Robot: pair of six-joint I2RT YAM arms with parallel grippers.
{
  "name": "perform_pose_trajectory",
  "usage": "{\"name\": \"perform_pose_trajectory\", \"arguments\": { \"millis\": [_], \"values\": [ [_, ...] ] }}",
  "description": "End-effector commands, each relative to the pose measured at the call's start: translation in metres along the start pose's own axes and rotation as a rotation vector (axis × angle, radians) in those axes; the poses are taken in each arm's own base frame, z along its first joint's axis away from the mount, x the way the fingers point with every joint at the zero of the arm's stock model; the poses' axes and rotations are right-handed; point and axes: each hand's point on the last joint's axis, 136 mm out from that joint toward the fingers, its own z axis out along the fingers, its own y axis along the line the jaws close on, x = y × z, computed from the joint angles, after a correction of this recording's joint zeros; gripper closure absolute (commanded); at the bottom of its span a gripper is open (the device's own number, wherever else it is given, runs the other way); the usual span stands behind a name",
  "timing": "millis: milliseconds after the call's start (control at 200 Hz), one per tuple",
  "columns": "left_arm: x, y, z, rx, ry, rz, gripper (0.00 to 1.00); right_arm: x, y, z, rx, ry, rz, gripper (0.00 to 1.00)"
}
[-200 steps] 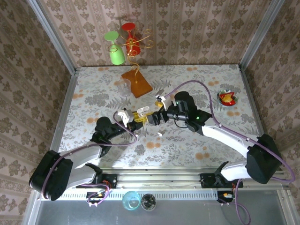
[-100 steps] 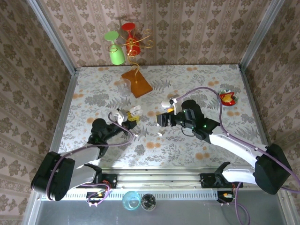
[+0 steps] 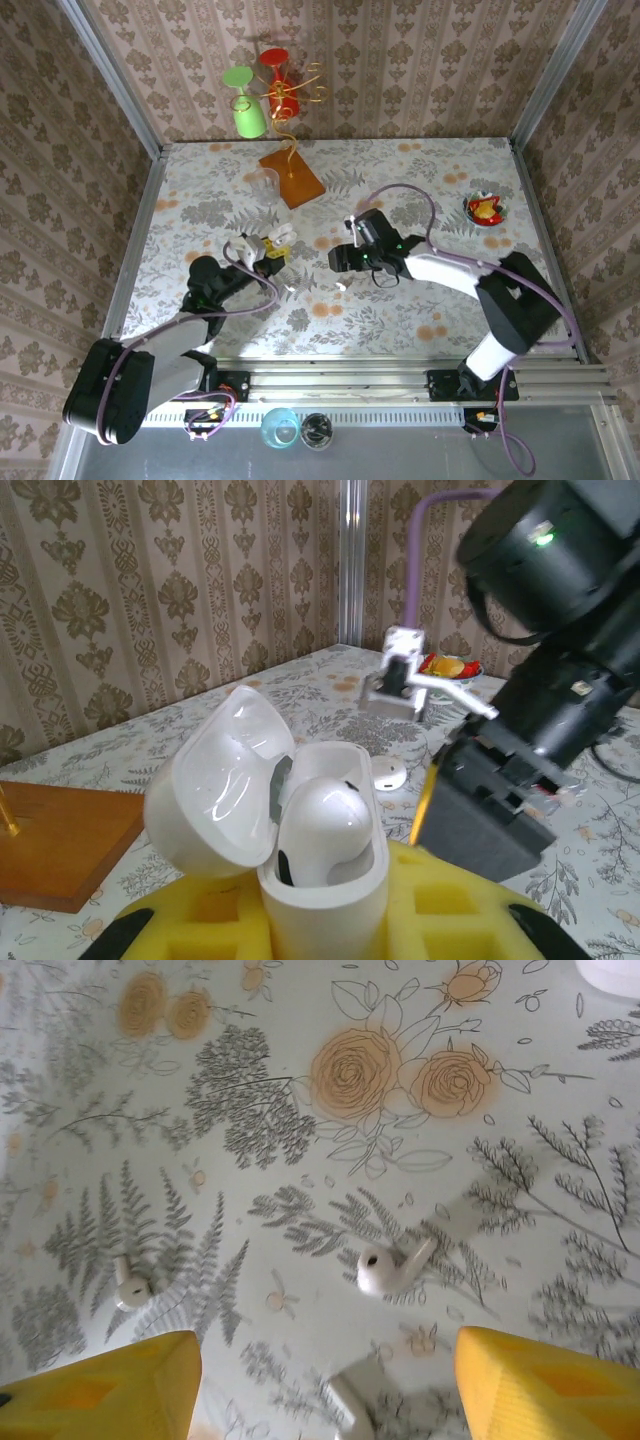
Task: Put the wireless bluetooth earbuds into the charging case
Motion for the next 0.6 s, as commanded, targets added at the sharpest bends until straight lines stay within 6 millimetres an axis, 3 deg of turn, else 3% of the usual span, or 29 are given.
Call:
{"name": "perform_pose_trajectory", "arguments": {
  "millis": [0, 385, 595],
  "values": [
    [0.003, 0.001, -0.003, -0.009, 0.008, 0.018, 1.0, 0.006, 0.002, 0.01, -0.03, 0.102, -0.05, 0.29],
    [0.003, 0.001, -0.004, -0.013, 0.01, 0.018, 1.0, -0.002, 0.005, 0.054, -0.097, 0.24, -0.093, 0.28],
    [0.004, 0.001, -0.005, -0.019, 0.018, 0.024, 1.0, 0.009, -0.008, 0.058, -0.071, 0.299, -0.066, 0.28]
  ]
}}
